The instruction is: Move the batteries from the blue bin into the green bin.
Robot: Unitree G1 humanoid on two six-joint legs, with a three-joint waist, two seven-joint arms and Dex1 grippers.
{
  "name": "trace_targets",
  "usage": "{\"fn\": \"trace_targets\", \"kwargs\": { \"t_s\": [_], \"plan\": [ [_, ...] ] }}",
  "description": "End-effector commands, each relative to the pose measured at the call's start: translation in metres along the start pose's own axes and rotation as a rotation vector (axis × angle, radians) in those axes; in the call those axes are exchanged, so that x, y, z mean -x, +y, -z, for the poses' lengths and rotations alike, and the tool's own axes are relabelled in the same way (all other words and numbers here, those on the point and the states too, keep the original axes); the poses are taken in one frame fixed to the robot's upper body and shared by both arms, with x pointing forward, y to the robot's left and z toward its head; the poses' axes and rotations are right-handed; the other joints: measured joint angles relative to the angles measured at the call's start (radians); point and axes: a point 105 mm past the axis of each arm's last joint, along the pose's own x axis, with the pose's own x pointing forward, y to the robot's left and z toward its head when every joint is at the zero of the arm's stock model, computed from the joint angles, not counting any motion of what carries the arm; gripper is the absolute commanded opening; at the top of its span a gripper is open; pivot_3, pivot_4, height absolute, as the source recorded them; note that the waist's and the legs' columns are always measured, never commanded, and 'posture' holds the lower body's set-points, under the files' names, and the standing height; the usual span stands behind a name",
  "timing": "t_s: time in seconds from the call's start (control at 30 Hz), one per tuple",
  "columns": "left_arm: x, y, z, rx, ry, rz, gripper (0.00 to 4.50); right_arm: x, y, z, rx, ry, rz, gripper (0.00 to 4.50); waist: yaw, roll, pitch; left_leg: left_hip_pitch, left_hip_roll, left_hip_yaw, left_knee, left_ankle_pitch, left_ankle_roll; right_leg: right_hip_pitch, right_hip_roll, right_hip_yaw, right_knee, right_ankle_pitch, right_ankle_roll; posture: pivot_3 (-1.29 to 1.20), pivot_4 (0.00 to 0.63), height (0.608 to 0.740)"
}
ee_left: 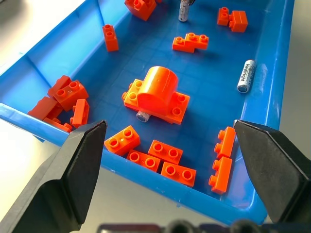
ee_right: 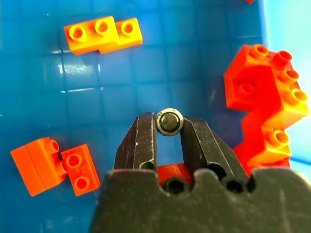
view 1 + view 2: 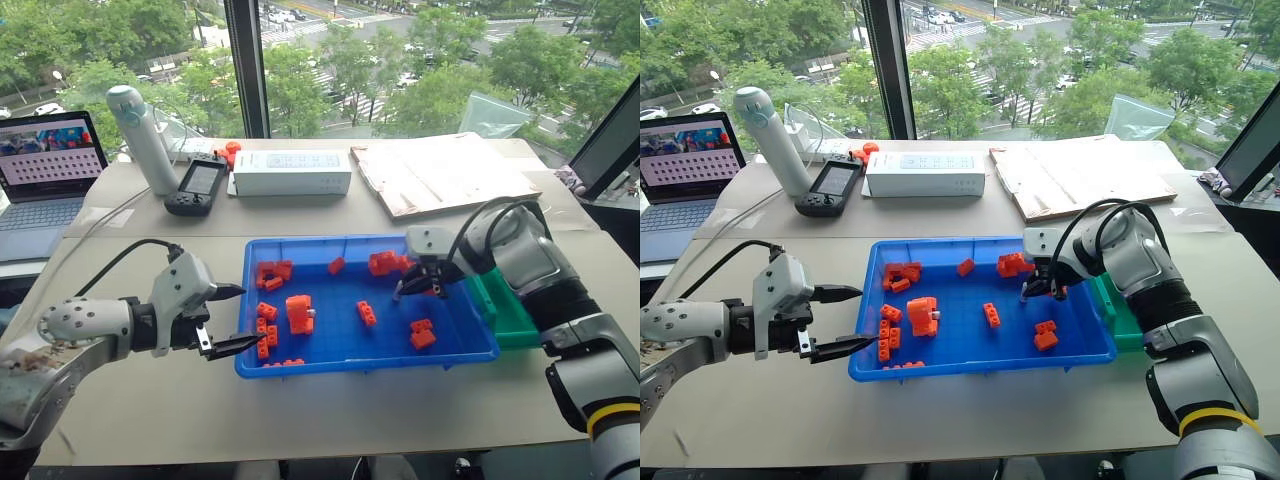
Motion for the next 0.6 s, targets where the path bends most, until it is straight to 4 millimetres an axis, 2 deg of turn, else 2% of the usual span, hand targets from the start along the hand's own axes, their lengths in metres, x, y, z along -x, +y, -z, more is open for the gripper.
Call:
{"fn": "trace_targets", "kwargs": {
  "t_s": [0.03, 0.17, 0.37, 0.6],
  "plan": [
    [-0.001, -0.001, -0.007, -0.046, -0.020, 0.001, 4.50, 0.024, -0.013, -0.011, 0.030, -0.023, 0.068, 1.94, 0.000, 0.000, 0.000, 0.000, 0.000, 0.000, 0.000, 0.000, 0.000, 0.000, 0.000, 0.000, 0.000, 0.000, 0.000, 0.00, 0.150, 0.740],
    [0.000, -0.001, -0.007, -0.051, -0.020, 0.001, 4.50, 0.031, -0.015, -0.039, 0.079, -0.120, 0.093, 3.27, 0.000, 0.000, 0.000, 0.000, 0.000, 0.000, 0.000, 0.000, 0.000, 0.000, 0.000, 0.000, 0.000, 0.000, 0.000, 0.00, 0.150, 0.740],
    [0.001, -0.001, -0.008, -0.054, -0.016, -0.001, 4.50, 0.023, 0.007, -0.053, 0.126, -0.141, 0.003, 3.27, 0.001, 0.000, 0.000, 0.000, 0.000, 0.000, 0.000, 0.000, 0.000, 0.000, 0.000, 0.000, 0.000, 0.000, 0.000, 0.00, 0.150, 0.740],
    [0.002, -0.002, -0.006, -0.049, -0.012, -0.005, 4.50, 0.005, 0.020, -0.041, 0.112, -0.094, -0.051, 3.27, 0.005, 0.000, 0.000, 0.000, 0.000, 0.000, 0.000, 0.000, 0.000, 0.000, 0.000, 0.000, 0.000, 0.000, 0.000, 0.00, 0.150, 0.740]
  ]
}}
